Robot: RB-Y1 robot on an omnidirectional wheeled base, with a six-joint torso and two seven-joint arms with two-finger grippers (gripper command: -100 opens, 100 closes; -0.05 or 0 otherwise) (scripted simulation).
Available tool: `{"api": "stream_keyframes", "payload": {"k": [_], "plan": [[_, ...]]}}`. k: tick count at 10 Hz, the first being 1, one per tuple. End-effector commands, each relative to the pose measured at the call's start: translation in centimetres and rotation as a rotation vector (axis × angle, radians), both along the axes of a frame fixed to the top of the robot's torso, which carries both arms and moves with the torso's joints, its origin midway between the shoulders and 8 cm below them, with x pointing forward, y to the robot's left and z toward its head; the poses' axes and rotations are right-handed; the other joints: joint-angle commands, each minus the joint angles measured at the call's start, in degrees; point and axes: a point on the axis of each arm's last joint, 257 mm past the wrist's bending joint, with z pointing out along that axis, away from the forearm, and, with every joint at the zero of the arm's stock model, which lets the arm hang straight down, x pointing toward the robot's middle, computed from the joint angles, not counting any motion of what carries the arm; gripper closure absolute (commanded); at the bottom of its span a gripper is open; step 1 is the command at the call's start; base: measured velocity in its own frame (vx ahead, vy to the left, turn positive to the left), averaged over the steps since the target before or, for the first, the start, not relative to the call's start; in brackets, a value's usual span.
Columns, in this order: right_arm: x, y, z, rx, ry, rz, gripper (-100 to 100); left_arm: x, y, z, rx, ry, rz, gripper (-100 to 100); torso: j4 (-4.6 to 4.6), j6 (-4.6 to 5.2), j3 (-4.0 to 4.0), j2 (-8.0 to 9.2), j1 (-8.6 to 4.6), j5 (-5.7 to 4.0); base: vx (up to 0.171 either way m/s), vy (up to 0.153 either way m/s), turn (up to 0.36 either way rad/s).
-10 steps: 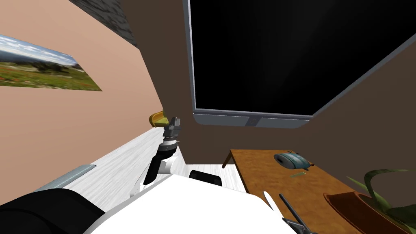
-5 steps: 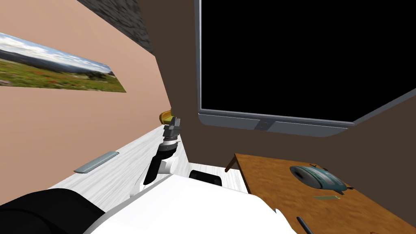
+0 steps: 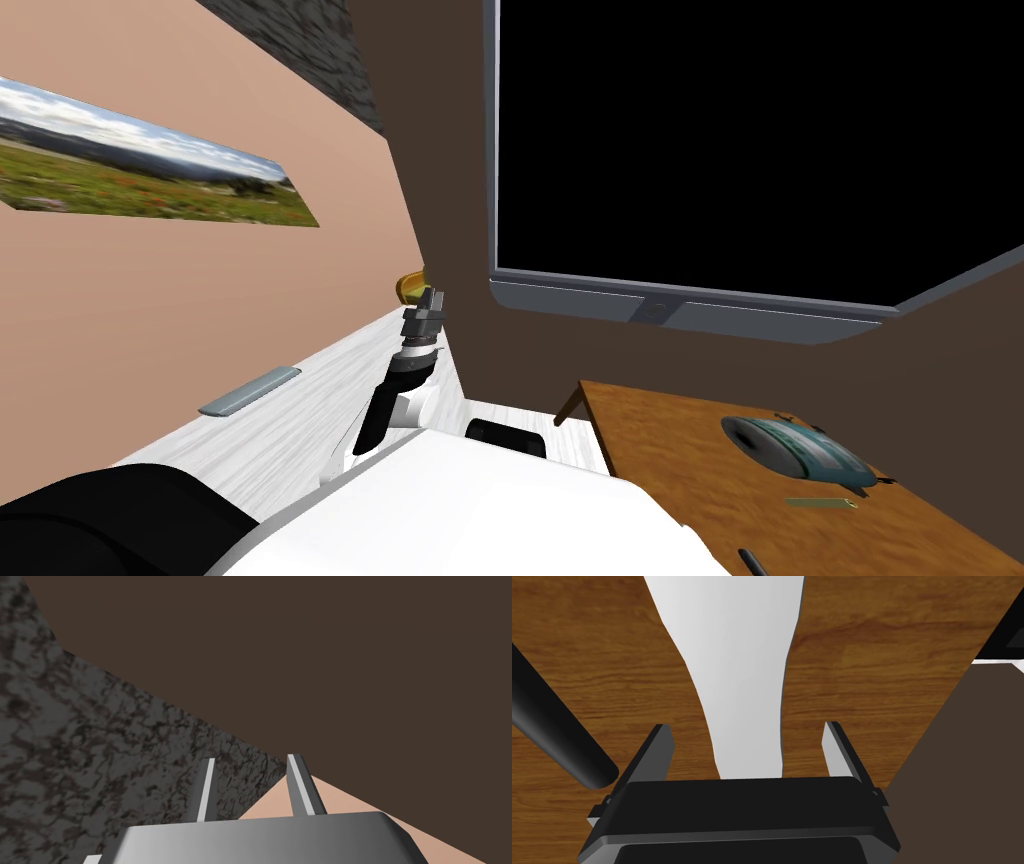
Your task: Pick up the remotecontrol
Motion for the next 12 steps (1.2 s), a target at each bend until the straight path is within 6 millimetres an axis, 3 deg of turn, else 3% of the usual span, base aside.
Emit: {"api": "stream_keyframes", "payload": {"k": [1,2,3,7,8,9,11,12], "plan": [[-0.3,0.6,-0.8,-0.001,-0.001,-0.005,-100,0.0,0.0,0.0,0.000,0.000,0.000,0,0.00,0.00,0.00,0.00,0.00,0.00,0.001,-0.053,0.045],[-0.2,0.4,-0.6,0.000,0.000,-0.003,-100,0.0,0.0,0.0,0.000,0.000,0.000,0,0.00,0.01,0.01,0.02,-0.01,0.00,-0.001,-0.022,0.009],[-0.3,0.4,-0.6,-0.001,-0.001,-0.002,100,0.0,0.0,0.0,0.000,0.000,0.000,0,0.01,0.01,0.02,0.03,0.09,0.02,0.000,0.000,0.000],[-0.3,0.5,-0.6,0.001,-0.001,-0.002,100,0.0,0.0,0.0,0.000,0.000,0.000,0,0.00,0.02,0.01,0.03,0.10,0.03,0.000,0.000,0.000],[-0.3,0.6,-0.6,0.001,-0.001,-0.002,0,0.0,0.0,0.0,0.000,0.000,0.000,0,0.01,0.02,0.01,0.03,0.10,0.04,0.000,0.000,0.000],[0.2,-0.4,0.4,-0.001,0.001,0.005,100,0.0,0.0,0.0,0.000,0.000,0.000,0,0.01,0.02,0.01,0.03,0.11,0.04,-0.002,0.032,-0.070],[0.2,-0.5,0.5,-0.003,0.001,0.009,100,0.0,0.0,0.0,0.000,0.000,0.000,0,0.00,0.08,0.03,0.07,0.32,0.12,-0.007,0.042,-0.052],[0.2,-0.5,0.6,-0.002,0.001,0.008,0,0.0,0.0,0.0,0.000,0.000,0.000,0,0.01,0.05,0.03,0.06,0.26,0.09,-0.001,0.005,0.000]]}}
